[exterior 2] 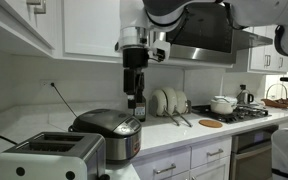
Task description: Push the toaster lever up
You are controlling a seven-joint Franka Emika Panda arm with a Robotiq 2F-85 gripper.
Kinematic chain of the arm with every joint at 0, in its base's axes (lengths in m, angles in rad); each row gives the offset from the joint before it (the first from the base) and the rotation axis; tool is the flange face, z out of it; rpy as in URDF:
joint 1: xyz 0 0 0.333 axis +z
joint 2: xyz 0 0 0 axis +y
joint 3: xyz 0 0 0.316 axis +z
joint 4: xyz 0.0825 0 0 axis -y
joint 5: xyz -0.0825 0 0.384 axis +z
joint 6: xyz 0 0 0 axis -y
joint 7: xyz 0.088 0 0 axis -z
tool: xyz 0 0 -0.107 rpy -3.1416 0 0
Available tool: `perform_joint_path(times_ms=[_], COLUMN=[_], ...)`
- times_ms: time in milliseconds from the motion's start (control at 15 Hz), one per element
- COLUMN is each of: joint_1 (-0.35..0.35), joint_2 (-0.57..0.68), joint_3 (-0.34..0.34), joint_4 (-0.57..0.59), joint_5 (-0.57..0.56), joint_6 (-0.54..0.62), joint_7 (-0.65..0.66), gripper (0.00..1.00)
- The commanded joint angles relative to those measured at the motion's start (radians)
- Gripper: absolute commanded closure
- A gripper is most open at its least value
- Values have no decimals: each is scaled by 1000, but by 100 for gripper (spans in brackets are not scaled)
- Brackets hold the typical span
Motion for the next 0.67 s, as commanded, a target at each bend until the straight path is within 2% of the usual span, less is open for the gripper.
perform_joint_path(times_ms=[0,600], joint_1=[-6,-11], joint_2=[3,21], joint_3=[6,-12], joint_4=[7,-82], joint_5=[0,26], joint_6=[-4,51], joint_7=[0,-29], gripper=[0,0])
